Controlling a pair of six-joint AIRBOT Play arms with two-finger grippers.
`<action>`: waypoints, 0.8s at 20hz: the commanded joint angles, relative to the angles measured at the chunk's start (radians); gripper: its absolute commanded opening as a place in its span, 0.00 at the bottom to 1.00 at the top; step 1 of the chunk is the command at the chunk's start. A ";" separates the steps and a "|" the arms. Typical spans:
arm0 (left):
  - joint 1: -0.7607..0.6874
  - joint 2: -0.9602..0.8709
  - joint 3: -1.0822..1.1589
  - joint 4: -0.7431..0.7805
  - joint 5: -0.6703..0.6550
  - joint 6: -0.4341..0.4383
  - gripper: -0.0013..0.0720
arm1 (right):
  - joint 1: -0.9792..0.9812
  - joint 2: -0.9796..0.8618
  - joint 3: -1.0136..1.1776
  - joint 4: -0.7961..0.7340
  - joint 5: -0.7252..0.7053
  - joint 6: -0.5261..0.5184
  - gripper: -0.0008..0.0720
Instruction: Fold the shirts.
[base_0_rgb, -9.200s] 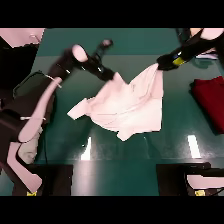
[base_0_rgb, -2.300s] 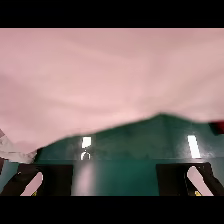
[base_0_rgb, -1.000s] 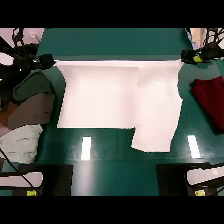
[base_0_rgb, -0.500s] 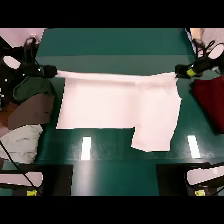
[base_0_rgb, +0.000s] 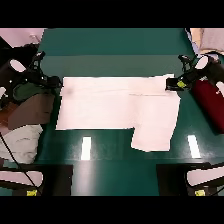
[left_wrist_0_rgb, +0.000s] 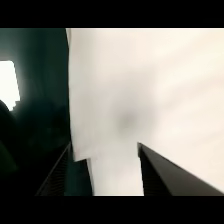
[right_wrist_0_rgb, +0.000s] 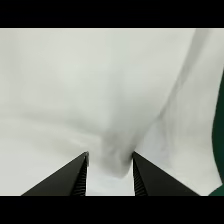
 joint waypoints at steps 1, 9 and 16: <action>0.024 0.009 0.008 0.034 -0.139 -0.051 0.71 | -0.021 0.004 0.058 0.002 0.122 0.000 0.47; 0.089 0.261 -0.274 0.034 -0.319 -0.018 0.71 | -0.123 0.177 0.051 0.135 0.292 -0.112 0.44; 0.089 0.422 -0.628 0.029 -0.217 -0.050 0.71 | -0.159 0.313 -0.144 0.214 0.237 -0.145 0.44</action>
